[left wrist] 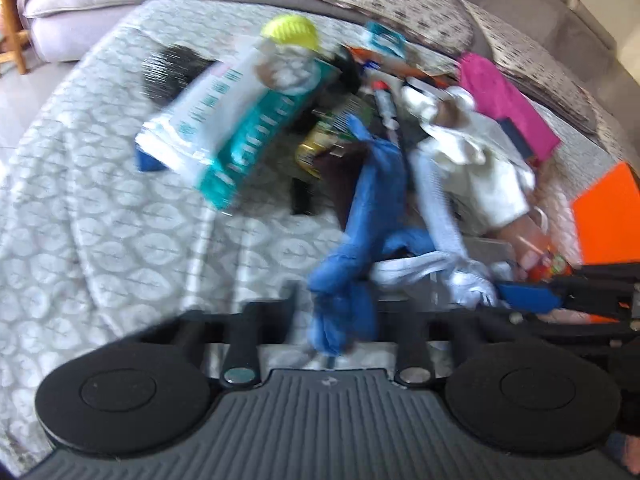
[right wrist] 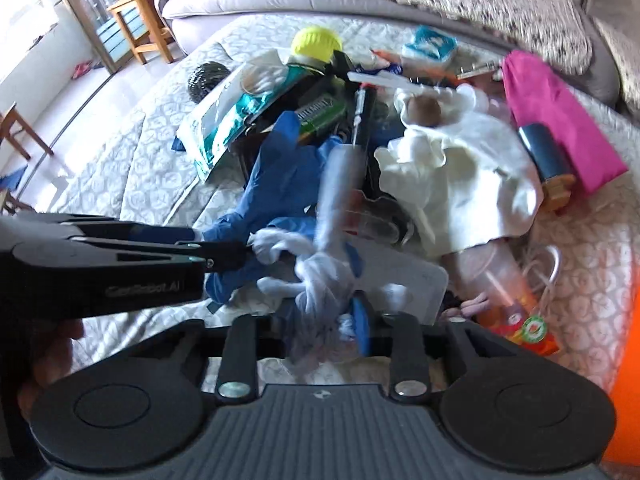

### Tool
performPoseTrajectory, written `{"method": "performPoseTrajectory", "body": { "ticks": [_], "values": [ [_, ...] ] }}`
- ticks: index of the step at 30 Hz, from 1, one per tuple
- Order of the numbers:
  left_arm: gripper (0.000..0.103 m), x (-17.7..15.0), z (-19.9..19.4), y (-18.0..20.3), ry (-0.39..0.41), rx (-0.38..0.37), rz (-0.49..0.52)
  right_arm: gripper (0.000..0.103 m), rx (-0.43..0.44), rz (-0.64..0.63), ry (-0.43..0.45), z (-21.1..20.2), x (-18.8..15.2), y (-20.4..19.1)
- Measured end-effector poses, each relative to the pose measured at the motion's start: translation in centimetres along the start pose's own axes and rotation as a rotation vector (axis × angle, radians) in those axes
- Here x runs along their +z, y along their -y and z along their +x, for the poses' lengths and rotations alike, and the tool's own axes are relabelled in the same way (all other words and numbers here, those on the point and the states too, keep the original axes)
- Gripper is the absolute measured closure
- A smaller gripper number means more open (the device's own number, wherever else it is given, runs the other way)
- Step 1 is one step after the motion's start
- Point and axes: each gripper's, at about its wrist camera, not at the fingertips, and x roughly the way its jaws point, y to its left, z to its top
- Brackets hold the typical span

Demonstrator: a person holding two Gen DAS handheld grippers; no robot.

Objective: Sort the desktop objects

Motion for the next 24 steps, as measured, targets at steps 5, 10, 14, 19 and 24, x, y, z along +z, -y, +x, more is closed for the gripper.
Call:
{"method": "performPoseTrajectory", "body": {
  "ticks": [5,10,14,19,24],
  "values": [
    [0.094,-0.6,-2.5,1.2,0.036,-0.001,0.06,0.09,-0.014,0.004,0.042,-2.8,-0.2,1.0],
    [0.094,-0.9,-6.9,3.0,0.08,0.043,0.111,0.09,-0.031,0.023,0.082,-5.3,-0.4,1.8],
    [0.094,-1.3,-9.6,3.9,0.114,0.08,0.144,0.089,-0.04,0.021,0.119,-7.7,-0.9,1.7],
    [0.094,-1.0,-10.1,6.6,0.143,0.119,0.172,0.089,-0.059,0.032,0.159,-10.1,-1.6,2.5],
    [0.094,-0.5,-9.6,8.9,0.163,0.14,0.203,0.089,-0.073,0.056,0.182,-11.4,-2.7,3.7]
  ]
}}
